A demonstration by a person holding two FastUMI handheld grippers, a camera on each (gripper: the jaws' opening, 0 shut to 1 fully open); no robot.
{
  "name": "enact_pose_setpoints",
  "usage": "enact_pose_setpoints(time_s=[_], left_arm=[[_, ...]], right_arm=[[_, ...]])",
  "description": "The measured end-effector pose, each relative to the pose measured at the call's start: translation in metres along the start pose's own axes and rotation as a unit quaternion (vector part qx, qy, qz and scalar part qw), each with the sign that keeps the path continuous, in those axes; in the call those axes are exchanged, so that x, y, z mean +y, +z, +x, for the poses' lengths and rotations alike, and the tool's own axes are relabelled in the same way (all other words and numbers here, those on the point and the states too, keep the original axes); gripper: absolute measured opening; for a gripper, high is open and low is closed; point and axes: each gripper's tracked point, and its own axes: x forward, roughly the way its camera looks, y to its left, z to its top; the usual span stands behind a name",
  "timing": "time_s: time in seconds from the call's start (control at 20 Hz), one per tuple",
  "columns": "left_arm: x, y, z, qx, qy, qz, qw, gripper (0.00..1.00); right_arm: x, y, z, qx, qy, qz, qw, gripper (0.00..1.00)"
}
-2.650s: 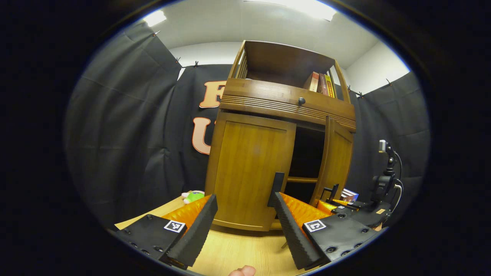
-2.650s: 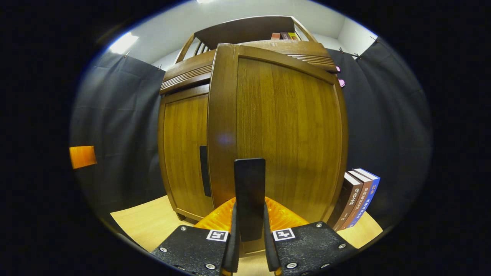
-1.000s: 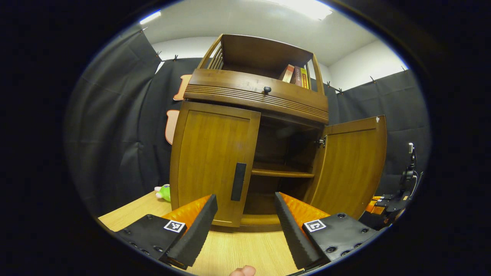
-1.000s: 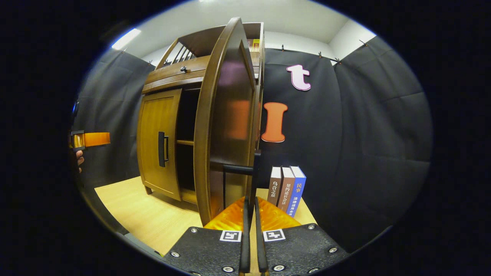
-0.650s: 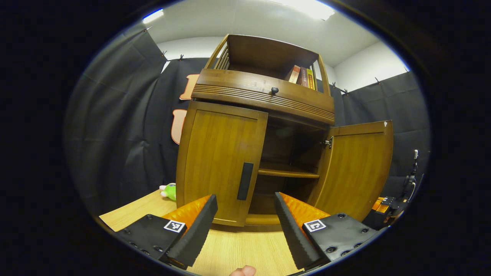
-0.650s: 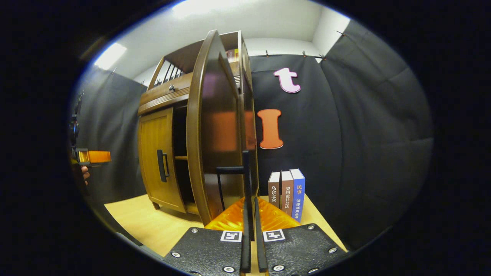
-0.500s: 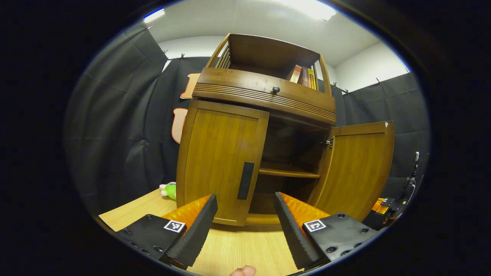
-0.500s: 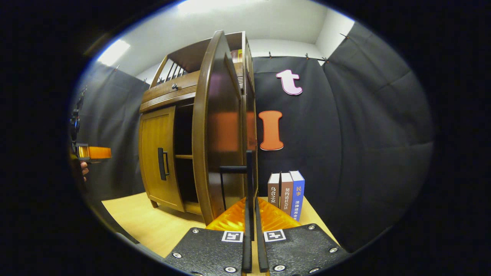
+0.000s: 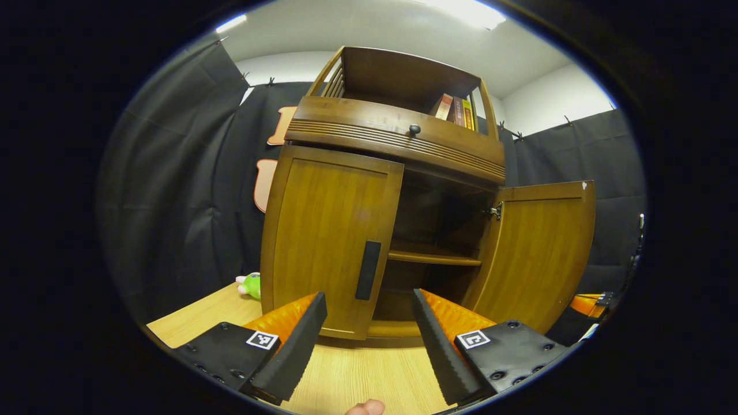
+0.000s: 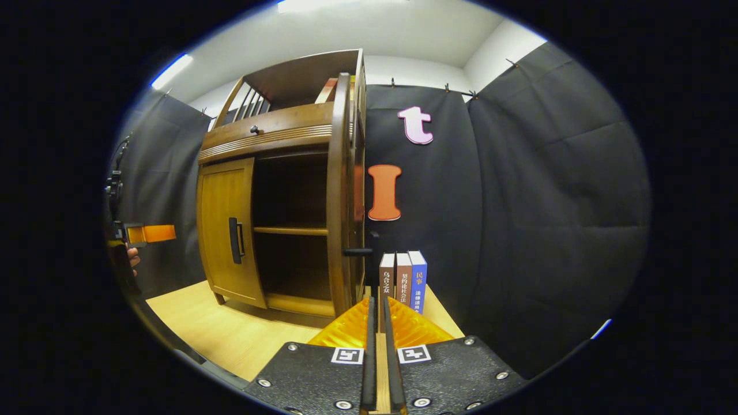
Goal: Open the right door of the double-door shoe cabinet with the right hand, and open the left door with the left hand.
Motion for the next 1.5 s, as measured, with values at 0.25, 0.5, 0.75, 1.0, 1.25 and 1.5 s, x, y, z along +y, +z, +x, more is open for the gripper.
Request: enact_pose_setpoints(time_s=[0.25, 0.5, 0.75, 1.0, 1.25, 1.5], left_arm=[[0.002, 0.013, 0.015, -0.019, -0.009, 0.029, 0.999, 0.94], [0.014, 0.016, 0.026, -0.027, 0.009, 0.029, 0.999, 0.96], [0.018, 0.007, 0.046, -0.017, 0.011, 0.017, 1.000, 0.94], [0.017, 0.000, 0.082, -0.012, 0.004, 0.016, 1.000, 0.95], [0.017, -0.015, 0.134, -0.004, 0.003, 0.029, 1.000, 0.94], [0.017, -0.045, 0.185, 0.025, 0.011, 0.061, 0.998, 0.95]], right_arm=[[0.057, 0.012, 0.001, 0.000, 0.020, 0.052, 0.998, 0.07], [0.085, 0.014, 0.020, -0.025, -0.004, 0.060, 0.998, 0.07], [0.113, 0.001, 0.023, -0.004, 0.017, 0.035, 0.999, 0.47], [0.133, -0.012, 0.015, 0.025, 0.058, 0.093, 0.994, 0.88], [0.135, -0.021, 0.010, 0.050, 0.070, 0.104, 0.991, 0.89], [0.134, -0.024, -0.002, 0.057, 0.065, 0.085, 0.993, 1.00]])
